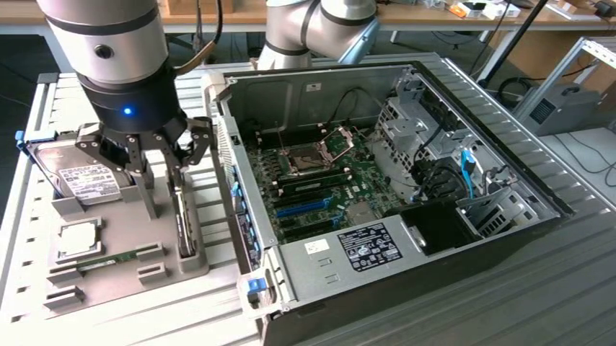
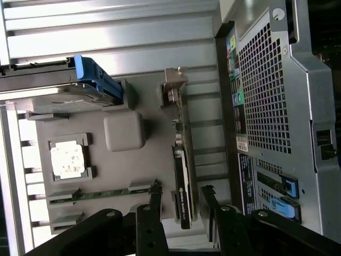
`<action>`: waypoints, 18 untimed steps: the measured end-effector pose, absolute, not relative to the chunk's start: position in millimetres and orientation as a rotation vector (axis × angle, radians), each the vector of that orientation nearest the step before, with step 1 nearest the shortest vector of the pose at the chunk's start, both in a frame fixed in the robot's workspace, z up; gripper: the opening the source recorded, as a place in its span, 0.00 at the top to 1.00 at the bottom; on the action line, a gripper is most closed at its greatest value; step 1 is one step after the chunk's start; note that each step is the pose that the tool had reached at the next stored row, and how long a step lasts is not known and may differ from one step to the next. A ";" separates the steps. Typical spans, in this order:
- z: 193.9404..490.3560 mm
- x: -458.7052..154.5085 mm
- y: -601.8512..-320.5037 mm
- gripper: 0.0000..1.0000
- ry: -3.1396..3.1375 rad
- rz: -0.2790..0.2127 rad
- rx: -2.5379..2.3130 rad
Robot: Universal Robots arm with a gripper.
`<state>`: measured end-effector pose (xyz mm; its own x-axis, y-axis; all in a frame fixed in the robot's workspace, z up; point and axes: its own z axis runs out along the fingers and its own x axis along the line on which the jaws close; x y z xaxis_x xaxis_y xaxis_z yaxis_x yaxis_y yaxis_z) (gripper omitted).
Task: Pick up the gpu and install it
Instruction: 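Pick up the gpu and move the gpu toward the slot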
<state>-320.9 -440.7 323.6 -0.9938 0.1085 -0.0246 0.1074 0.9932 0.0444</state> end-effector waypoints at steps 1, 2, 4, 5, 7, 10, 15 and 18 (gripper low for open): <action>320.4 -320.9 -440.8 0.58 3.109 0.067 0.168; 318.0 -320.9 -440.7 0.58 3.109 0.067 0.168; 313.1 -320.9 -440.7 0.58 3.109 0.067 0.169; 311.3 -320.9 -440.7 0.58 3.109 0.067 0.168; 306.9 -320.9 -440.7 0.58 3.109 0.067 0.169; 295.5 -320.9 -440.7 0.58 3.110 0.067 0.169; 285.4 -320.8 -440.7 0.58 3.110 0.067 0.169; 285.3 -316.8 -440.7 0.58 3.110 0.067 0.168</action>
<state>-316.8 -440.7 285.3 -0.9939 0.1080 -0.0241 0.1068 0.9933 0.0442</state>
